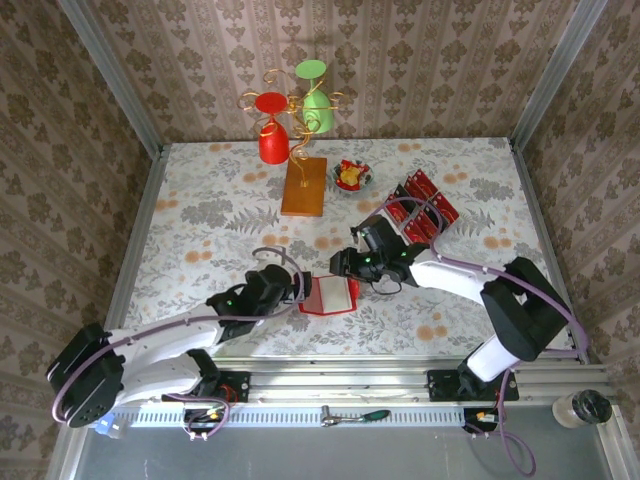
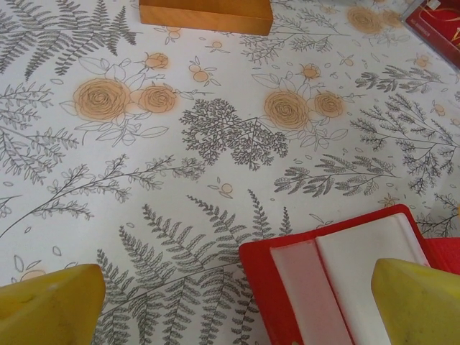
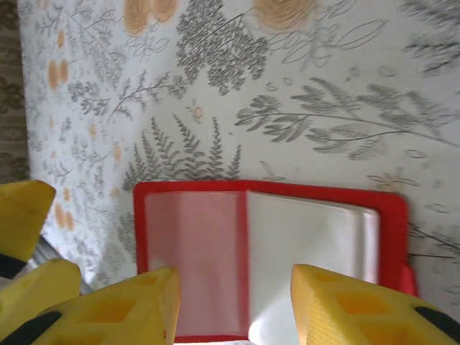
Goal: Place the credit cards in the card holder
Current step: Flip over the card slot in the card holder, then move the card holder to the bottom-center of the table.
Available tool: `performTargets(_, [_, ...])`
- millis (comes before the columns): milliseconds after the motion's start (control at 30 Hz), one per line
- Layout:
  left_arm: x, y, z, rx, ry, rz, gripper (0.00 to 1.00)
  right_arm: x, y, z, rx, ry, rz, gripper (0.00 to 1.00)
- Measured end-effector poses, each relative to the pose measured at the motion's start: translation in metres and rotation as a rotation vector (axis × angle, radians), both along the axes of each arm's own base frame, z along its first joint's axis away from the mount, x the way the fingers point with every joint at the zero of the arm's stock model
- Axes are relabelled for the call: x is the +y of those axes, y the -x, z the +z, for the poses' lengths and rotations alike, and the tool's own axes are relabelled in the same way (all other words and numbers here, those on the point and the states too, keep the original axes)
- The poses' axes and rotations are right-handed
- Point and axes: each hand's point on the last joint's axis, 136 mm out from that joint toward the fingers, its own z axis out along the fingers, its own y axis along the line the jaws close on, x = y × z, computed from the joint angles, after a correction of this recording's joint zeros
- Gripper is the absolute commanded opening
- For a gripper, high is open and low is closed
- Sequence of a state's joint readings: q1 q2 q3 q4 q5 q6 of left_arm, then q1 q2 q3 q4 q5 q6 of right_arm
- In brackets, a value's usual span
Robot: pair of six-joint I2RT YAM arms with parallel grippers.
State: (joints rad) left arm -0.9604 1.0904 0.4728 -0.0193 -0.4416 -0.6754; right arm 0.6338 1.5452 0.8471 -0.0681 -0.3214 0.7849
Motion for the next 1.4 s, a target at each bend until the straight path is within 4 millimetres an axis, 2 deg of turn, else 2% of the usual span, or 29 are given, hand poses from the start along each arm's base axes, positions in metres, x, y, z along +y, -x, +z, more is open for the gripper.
performTargets(167, [-0.007, -0.004, -0.008, 0.023, -0.047, -0.012, 0.97, -0.019, 0.002, 0.009, -0.067, 0.091, 0.001, 0.46])
performTargets(300, [-0.004, -0.002, -0.027, 0.065, -0.107, -0.014, 0.97, -0.030, 0.003, 0.001, -0.078, 0.162, 0.001, 0.46])
performTargets(433, [0.000, 0.000, -0.038, 0.090, -0.141, -0.012, 0.97, -0.037, 0.007, -0.015, -0.056, 0.205, 0.007, 0.44])
performTargets(533, [0.003, 0.002, -0.042, 0.101, -0.150, -0.007, 0.97, -0.040, 0.011, -0.030, -0.026, 0.235, 0.010, 0.35])
performTargets(633, [0.007, 0.005, -0.048, 0.113, -0.157, 0.002, 0.97, -0.044, 0.014, -0.040, -0.006, 0.256, 0.012, 0.11])
performTargets(700, [0.011, 0.007, -0.052, 0.122, -0.166, 0.007, 0.97, -0.046, 0.016, -0.043, -0.001, 0.264, 0.015, 0.00])
performTargets(900, [0.017, 0.014, -0.062, 0.144, -0.178, 0.017, 0.97, -0.051, 0.022, -0.050, 0.006, 0.279, 0.026, 0.00])
performTargets(1333, [0.006, 0.029, -0.074, 0.171, -0.186, -0.010, 0.97, -0.074, 0.048, -0.048, 0.000, 0.296, 0.018, 0.00])
performTargets(1367, [0.005, 0.029, -0.075, 0.172, -0.189, -0.010, 0.97, -0.076, 0.050, -0.047, -0.002, 0.294, 0.017, 0.02])
performTargets(1400, [0.005, 0.029, -0.077, 0.174, -0.193, -0.010, 0.97, -0.077, 0.051, -0.046, -0.004, 0.292, 0.014, 0.10])
